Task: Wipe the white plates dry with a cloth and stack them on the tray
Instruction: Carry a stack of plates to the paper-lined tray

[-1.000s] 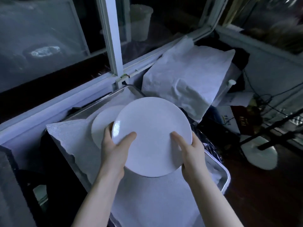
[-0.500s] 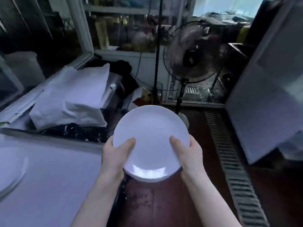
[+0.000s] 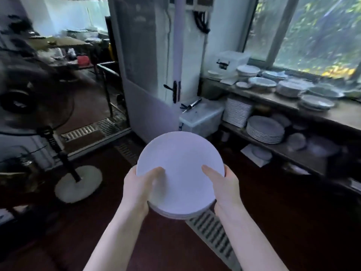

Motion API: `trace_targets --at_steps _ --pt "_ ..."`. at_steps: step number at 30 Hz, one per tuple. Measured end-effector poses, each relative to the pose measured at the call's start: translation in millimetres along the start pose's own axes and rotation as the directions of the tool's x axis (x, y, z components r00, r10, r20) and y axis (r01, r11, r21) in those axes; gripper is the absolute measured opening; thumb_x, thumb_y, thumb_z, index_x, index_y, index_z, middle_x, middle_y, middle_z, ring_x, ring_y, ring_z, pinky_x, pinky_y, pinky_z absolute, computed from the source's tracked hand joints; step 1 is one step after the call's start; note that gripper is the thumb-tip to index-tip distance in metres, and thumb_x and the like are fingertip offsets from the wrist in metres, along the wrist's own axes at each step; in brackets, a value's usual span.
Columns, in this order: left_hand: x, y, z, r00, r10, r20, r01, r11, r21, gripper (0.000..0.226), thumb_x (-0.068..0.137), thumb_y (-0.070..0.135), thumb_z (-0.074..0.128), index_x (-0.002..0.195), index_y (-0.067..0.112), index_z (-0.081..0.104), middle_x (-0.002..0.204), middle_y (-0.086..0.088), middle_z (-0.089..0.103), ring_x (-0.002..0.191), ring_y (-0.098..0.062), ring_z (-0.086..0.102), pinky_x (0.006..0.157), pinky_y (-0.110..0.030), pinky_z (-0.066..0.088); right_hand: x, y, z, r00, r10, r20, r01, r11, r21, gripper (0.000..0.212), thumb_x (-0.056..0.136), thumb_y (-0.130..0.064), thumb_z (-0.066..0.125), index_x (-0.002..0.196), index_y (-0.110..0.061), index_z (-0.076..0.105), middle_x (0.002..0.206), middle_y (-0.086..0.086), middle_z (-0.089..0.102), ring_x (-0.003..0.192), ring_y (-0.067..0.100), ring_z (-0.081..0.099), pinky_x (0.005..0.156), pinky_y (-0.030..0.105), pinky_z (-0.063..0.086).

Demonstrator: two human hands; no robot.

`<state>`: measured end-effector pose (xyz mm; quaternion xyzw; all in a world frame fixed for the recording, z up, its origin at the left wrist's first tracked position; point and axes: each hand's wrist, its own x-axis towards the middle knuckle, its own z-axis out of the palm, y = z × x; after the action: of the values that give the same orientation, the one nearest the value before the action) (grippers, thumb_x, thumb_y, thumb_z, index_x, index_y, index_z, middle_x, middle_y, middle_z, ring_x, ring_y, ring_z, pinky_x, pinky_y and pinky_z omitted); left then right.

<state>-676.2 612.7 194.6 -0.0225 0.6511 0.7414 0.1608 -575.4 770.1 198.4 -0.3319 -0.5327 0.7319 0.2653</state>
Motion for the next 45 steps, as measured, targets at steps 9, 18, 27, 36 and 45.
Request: trace_targets --at_steps 9,18,27,36,45 --pt "83.8 -25.8 203.6 0.923 -0.095 0.373 0.067 0.994 0.088 0.032 0.075 0.014 0.082 0.103 0.011 0.066 0.099 -0.008 0.073 0.090 -0.028 0.069 0.079 -0.044 0.058 112.3 -37.0 -117.7 0.920 -0.044 -0.389 0.071 0.996 0.057 0.014 0.084 -0.011 0.075 0.095 -0.017 0.070 0.097 0.009 0.075 0.094 0.033 0.070 0.071 0.039 0.054" --pt "163.1 -20.8 390.9 0.789 -0.144 0.597 0.052 0.984 0.168 0.043 0.057 0.021 0.082 0.097 0.012 0.067 0.099 -0.011 0.073 0.089 -0.031 0.069 0.078 -0.043 0.057 233.7 -89.9 -187.2 0.784 -0.077 -0.616 0.166 0.982 0.088 0.015 0.084 -0.013 0.074 0.097 -0.018 0.071 0.090 0.003 0.077 0.081 0.021 0.073 0.058 0.032 0.058" --pt "192.8 -62.5 585.2 0.687 -0.245 0.684 0.078 0.961 0.266 0.038 0.067 0.016 0.083 0.100 0.009 0.066 0.096 -0.012 0.074 0.086 -0.031 0.071 0.079 -0.047 0.059 347.3 -123.8 -308.9 0.665 -0.052 -0.745 0.150 0.986 0.065 0.012 0.084 -0.018 0.074 0.096 -0.018 0.072 0.092 0.005 0.077 0.091 0.028 0.072 0.085 0.051 0.060" --pt "183.7 -107.3 821.7 0.652 -0.285 0.702 0.146 0.956 0.253 0.029 0.078 0.005 0.076 0.104 0.007 0.065 0.096 -0.011 0.074 0.084 -0.029 0.072 0.067 -0.035 0.057 475.9 -192.1 -493.2 0.625 -0.071 -0.777 0.171 0.984 0.047 0.012 0.086 -0.015 0.074 0.096 -0.019 0.068 0.094 0.007 0.075 0.087 0.026 0.073 0.077 0.043 0.063" --pt "190.2 -130.8 1026.2 0.639 -0.326 0.697 0.118 0.937 0.330 0.030 0.078 0.003 0.076 0.106 0.005 0.063 0.097 -0.015 0.073 0.085 -0.033 0.071 0.079 -0.048 0.059 605.3 -243.6 -641.8 0.576 -0.024 -0.817 0.189 0.976 0.105 0.014 0.085 -0.006 0.075 0.095 -0.011 0.066 0.092 0.012 0.073 0.078 0.024 0.070 0.056 0.027 0.056"
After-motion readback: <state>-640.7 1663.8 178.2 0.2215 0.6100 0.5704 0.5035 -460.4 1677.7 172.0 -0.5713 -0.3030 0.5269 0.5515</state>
